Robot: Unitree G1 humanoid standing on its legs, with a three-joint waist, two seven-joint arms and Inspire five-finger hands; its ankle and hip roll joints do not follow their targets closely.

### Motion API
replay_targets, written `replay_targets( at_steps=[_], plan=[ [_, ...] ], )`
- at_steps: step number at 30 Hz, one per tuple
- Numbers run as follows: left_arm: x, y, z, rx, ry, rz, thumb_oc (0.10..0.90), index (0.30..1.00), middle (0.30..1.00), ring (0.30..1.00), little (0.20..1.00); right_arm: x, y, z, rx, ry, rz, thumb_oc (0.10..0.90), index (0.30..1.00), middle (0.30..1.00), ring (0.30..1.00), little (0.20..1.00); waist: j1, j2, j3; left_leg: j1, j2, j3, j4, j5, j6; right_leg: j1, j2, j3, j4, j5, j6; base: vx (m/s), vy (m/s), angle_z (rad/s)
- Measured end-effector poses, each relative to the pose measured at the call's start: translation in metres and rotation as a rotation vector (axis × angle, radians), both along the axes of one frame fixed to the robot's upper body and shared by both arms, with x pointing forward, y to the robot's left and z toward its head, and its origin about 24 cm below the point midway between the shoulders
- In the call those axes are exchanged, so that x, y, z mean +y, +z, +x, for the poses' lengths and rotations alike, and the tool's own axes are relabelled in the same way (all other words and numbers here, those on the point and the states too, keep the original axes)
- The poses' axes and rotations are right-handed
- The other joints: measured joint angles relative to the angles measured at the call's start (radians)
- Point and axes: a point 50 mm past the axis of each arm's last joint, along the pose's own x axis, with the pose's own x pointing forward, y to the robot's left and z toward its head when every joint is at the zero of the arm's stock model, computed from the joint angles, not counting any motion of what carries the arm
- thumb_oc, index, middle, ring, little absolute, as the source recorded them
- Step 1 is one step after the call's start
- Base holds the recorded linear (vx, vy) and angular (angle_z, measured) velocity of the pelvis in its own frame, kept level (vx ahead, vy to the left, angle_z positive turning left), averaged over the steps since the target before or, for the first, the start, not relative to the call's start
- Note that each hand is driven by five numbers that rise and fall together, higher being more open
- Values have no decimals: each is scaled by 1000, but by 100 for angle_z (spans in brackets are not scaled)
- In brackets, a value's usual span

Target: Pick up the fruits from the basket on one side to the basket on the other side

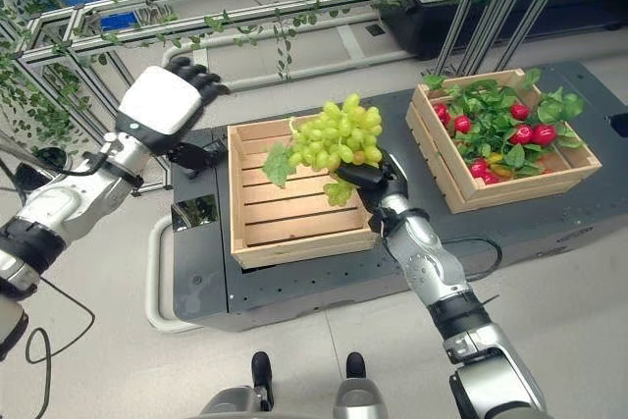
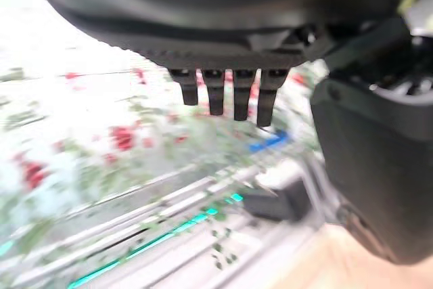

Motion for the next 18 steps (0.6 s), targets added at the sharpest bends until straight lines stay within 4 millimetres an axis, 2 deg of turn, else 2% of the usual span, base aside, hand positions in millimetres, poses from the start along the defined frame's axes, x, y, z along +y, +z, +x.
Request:
replay_targets(
  at_steps=[2,4,5,7,8,10,13,16,18],
  plan=[
    [10,-2,-3,-42,40,-210,800,900,900,900,900,-9,-8,-6,7,-39,-22,400,300,300,300,300,-2,-6,-3,1,1,7,0,-2,-1,-2,1,6,0,0,0,7,-23,-9],
    [17,-14,-10,-65,49,-488,800,900,900,900,900,-18,-19,-15,15,-83,-54,400,300,300,300,300,-2,-14,-14,5,2,12,0,-7,-2,-4,1,16,0,0,0,13,-14,-15],
    [17,-30,-16,-65,44,-707,800,900,900,900,900,-24,-29,-24,28,-118,-68,400,300,300,300,300,-3,-18,-28,8,2,11,0,-13,-3,-4,1,23,-1,-1,1,7,-6,-13],
    [12,-54,-26,-41,29,-958,800,900,900,900,900,-31,-41,-36,51,-152,-95,400,300,300,300,300,-3,-27,-40,12,1,12,0,-16,-3,-3,1,25,-1,-1,1,-4,-2,-10],
    [3,-75,-36,-30,18,-1143,800,900,900,900,900,-34,-49,-45,63,-174,-110,400,300,300,300,300,-4,-33,-44,15,1,12,0,-19,-4,-3,0,31,-1,-2,0,-18,2,-11],
    [-14,-110,-48,63,32,-1311,800,900,900,900,900,-33,-58,-56,90,-175,-131,400,300,300,300,300,-4,-42,-49,16,1,13,0,-20,-4,-5,1,40,-1,-1,1,-50,6,-9],
    [-40,-150,-69,173,55,-1527,800,900,900,900,900,-29,-64,-69,97,-146,-139,400,300,300,300,300,-16,-48,-53,18,1,16,-1,-20,-3,-5,1,45,-1,0,2,-90,-7,-4],
    [-58,-165,-79,242,29,-1597,800,900,900,900,900,-26,-63,-70,85,-123,-133,400,300,300,300,300,-25,-50,-53,19,4,22,-7,-20,-3,-9,4,51,-1,2,3,-141,-14,-6],
    [-63,-160,-84,225,-25,-1605,800,900,900,900,900,-24,-57,-70,60,-113,-128,400,300,300,300,300,-23,-51,-54,18,9,35,-7,-20,-4,-18,8,64,-1,6,0,-93,-6,-18]
  ],
)
